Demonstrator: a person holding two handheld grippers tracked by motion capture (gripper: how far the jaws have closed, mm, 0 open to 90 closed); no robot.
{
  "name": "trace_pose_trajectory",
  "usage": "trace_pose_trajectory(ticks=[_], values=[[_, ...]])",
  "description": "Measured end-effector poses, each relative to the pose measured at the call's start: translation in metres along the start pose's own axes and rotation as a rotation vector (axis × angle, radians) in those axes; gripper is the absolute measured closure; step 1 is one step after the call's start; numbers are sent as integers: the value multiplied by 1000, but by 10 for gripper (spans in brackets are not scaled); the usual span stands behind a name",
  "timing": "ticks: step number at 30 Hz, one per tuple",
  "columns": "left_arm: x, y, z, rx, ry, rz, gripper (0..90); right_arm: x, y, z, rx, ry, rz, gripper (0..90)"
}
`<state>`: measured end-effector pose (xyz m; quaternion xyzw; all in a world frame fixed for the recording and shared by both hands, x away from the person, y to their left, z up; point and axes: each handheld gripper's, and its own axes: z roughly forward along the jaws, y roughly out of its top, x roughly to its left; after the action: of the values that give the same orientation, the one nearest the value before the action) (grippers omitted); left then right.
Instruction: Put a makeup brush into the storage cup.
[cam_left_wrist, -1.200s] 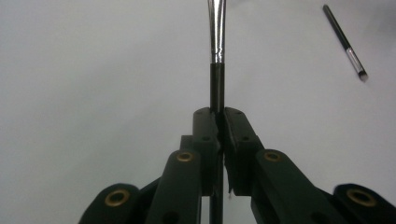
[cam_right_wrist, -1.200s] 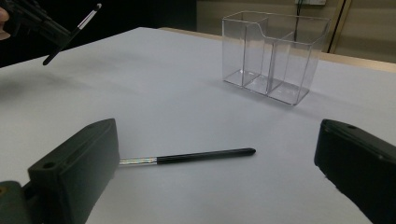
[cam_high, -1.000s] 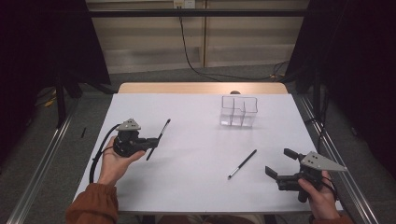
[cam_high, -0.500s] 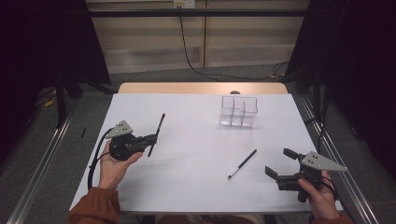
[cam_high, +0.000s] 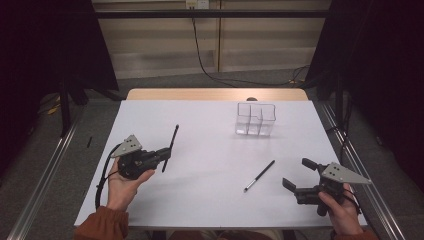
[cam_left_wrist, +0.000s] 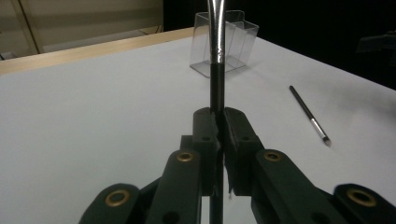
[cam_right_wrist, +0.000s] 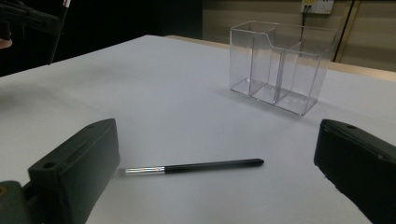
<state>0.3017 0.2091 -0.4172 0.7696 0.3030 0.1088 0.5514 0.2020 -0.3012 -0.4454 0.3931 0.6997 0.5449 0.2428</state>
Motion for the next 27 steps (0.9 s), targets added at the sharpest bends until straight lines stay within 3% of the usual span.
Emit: trace_pose_trajectory(ticks=[4,5,17,27], values=[[-8,-4,-2,-20,-19,-12,843,1,2,0,-19,14,-14,6],[-14,-7,-1,-7,-16,11,842,2,2,1,-17,16,-14,6],[-43,-4,9,-10,-58,43,842,13,9,16,-16,69,-25,3],[-54,0,18,-19,-85,47,842,24,21,28,-42,116,-46,3]])
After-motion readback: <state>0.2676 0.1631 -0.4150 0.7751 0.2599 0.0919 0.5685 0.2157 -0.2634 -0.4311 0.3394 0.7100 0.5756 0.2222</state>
